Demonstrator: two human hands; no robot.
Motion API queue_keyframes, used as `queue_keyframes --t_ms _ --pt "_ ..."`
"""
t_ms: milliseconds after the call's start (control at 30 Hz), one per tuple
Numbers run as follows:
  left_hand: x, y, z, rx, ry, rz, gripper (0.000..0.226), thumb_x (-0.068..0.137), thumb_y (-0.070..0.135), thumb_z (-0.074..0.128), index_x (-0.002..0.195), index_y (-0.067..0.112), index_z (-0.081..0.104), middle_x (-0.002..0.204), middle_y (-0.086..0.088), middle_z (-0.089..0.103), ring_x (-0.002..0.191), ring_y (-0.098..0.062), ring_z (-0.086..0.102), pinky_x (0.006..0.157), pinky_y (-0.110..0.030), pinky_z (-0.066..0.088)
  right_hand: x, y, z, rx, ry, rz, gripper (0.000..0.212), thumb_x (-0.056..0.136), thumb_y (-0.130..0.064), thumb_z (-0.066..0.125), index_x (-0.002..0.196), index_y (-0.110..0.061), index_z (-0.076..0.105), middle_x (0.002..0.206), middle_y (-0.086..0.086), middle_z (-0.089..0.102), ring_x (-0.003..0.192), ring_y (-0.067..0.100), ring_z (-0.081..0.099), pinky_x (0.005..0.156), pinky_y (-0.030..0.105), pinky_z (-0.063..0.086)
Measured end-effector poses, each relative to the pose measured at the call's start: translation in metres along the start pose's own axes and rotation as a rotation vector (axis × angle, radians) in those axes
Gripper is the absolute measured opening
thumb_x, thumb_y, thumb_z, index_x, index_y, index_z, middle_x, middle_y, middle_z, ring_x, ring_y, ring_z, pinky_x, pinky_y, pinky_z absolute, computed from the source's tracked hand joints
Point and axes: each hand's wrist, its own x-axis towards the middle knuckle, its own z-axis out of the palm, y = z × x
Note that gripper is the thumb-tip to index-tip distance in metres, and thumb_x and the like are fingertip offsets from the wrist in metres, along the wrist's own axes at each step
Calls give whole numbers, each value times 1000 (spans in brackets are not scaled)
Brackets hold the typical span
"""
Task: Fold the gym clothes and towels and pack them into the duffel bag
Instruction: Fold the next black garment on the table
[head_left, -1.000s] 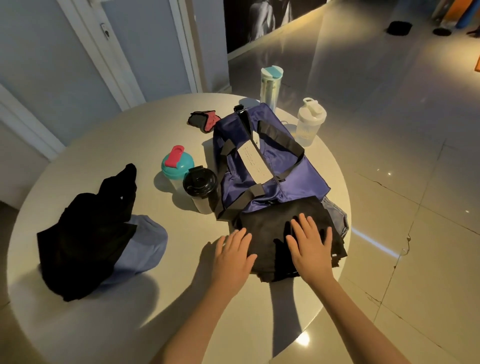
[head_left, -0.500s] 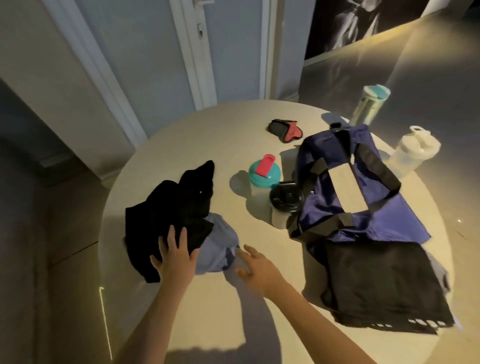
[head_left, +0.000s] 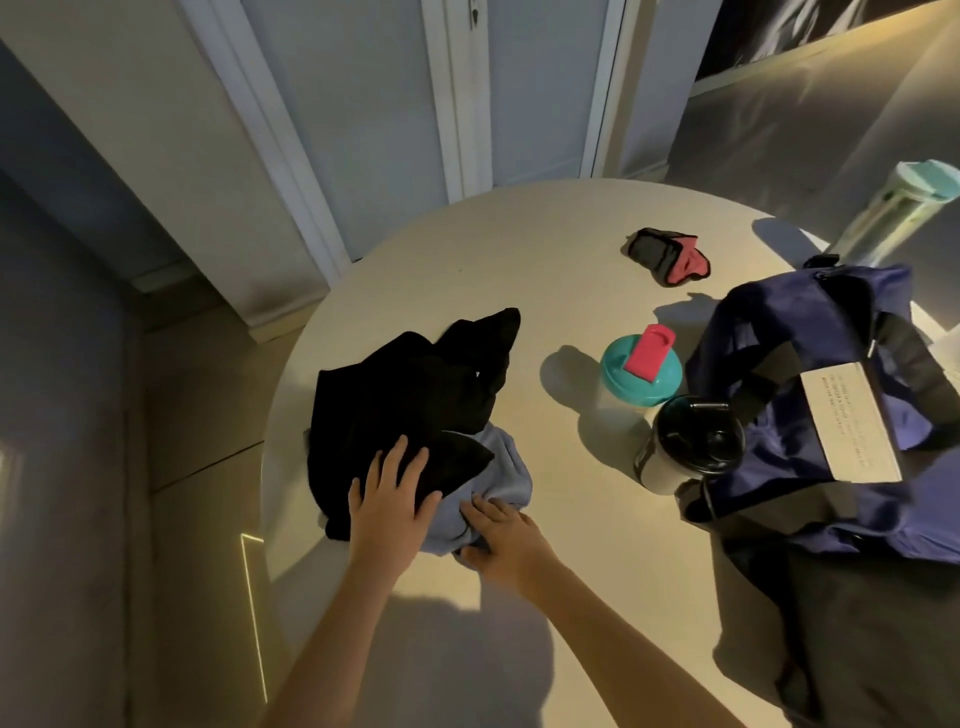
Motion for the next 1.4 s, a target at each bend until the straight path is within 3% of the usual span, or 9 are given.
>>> queue_keyframes --t_ms 133,200,300,400,533,700,867,1000,1400 --pt "12 1 -24 -298 194 -102 53 94 48 37 134 15 46 138 -6 44 123 -28 48 96 -48 45 -1 -6 -28 -55 311 77 53 79 -41 21 107 -23 62 110 -4 61 103 24 55 80 32 34" --pt "25 1 -36 -452 244 -268 58 95 44 45 142 12 33 144 -9 35 127 -28 43 98 -47 44 5 -8 -44 -1 428 79 57 85 -38 12 112 -22 60 114 -2 60 102 25 54 82 33 33" --pt "58 -10 -36 -582 90 -436 65 93 50 45 145 15 31 147 -8 34 130 -30 39 102 -51 40 30 -17 -70 343 442 64 40 100 -32 35 136 -20 44 140 3 43 116 25 51 92 32 39" --pt "77 -22 -31 -537 -74 -441 48 95 43 46 132 13 51 129 -10 53 120 -31 49 97 -45 43 62 -28 -91 447 297 88 57 99 -39 40 150 -25 19 156 4 15 136 25 32 105 35 32" --pt "80 -31 -33 -557 -58 -429 28 97 29 48 111 8 61 108 -7 61 104 -28 56 82 -34 42 90 -35 -90 274 203 141 59 95 -43 48 147 -25 26 148 11 31 130 35 37 106 40 36" --pt "76 -28 -48 -700 -53 -437 26 99 27 47 115 10 57 106 -3 59 103 -22 55 82 -27 37 89 -40 -96 327 347 132 31 92 -31 57 118 -14 58 118 8 52 104 26 54 84 30 42" --pt "79 -18 -87 -775 60 -361 21 99 29 44 104 13 56 93 -4 60 88 -20 58 79 -35 46 71 -55 -110 442 483 11 21 92 -27 57 104 -11 63 99 2 56 89 17 53 76 25 41" --pt "79 6 -135 -847 210 -283 22 99 28 44 97 10 57 86 -3 59 78 -13 56 66 -24 44 46 -77 -136 556 613 -80 15 92 -21 57 80 -12 55 72 -3 51 66 9 48 61 23 34" --pt "-15 96 -207 -1049 226 -199 22 98 33 46 99 18 61 90 3 63 86 -9 61 66 -14 47 -109 -68 -171 672 846 -141 3 89 -20 60 90 -21 58 83 -7 58 76 1 55 65 11 42"
